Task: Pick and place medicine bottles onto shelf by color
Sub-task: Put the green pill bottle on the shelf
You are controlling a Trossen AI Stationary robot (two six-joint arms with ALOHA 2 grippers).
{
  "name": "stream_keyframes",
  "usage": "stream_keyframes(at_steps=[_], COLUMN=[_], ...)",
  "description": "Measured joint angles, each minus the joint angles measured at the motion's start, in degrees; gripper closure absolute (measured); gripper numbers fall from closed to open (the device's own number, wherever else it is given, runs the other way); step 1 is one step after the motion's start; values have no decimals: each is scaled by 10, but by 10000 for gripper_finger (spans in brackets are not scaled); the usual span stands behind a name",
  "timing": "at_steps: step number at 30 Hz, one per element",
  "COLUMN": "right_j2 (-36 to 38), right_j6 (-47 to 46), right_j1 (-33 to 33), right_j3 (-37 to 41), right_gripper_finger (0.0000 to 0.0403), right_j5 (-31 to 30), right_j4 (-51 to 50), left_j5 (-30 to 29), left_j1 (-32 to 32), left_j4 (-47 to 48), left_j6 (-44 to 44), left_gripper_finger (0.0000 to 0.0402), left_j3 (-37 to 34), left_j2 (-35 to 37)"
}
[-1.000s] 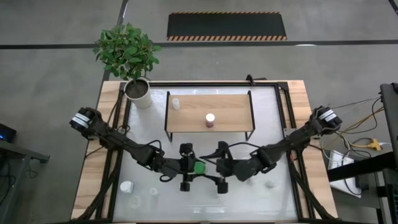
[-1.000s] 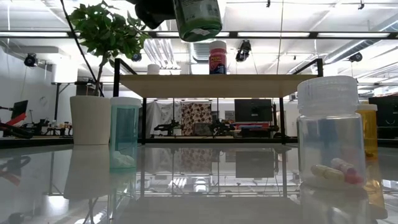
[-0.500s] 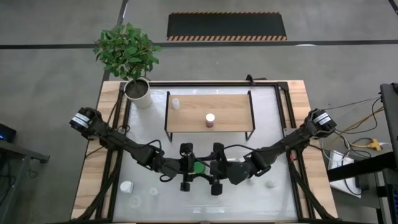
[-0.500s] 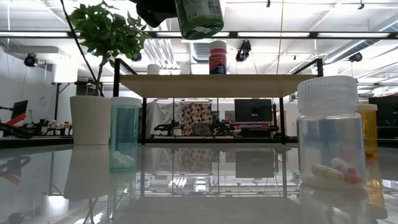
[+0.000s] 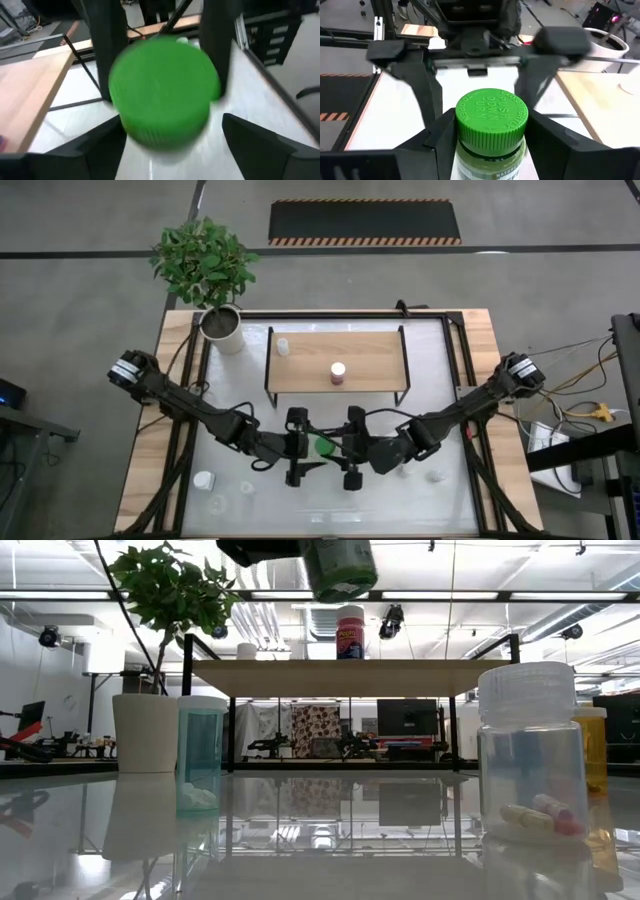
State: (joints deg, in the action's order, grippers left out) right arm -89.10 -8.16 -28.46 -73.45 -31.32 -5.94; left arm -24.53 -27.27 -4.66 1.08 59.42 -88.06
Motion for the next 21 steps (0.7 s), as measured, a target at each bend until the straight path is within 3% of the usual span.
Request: stream_keyframes(at_steps=[4,10,14,16,21], right_j2=[46,147,207,221,225], right_j6=[-35,-92,-228,-291,-418], right_j1=[-5,-20,-15,-5,2], right_j3=[6,63,132,171,233], right_gripper_finger=[212,210,212,212,211], right_j5=[-45,-201,-390,-457,-507], right_j4=[-63,-111,-118,-119,-116], left_j5=[-4,-47,-77,-89,-111], left_j1=[-1,-2,-2,-1,-1], left_j4=[35,42,35,33,34], left_j6=[-1,-37,-62,-73,-75], left_gripper_finger=[91,90,89,89,89], left_j3=[-3,-17,-17,-17,-17], left_j2=[35,89,109,112,109])
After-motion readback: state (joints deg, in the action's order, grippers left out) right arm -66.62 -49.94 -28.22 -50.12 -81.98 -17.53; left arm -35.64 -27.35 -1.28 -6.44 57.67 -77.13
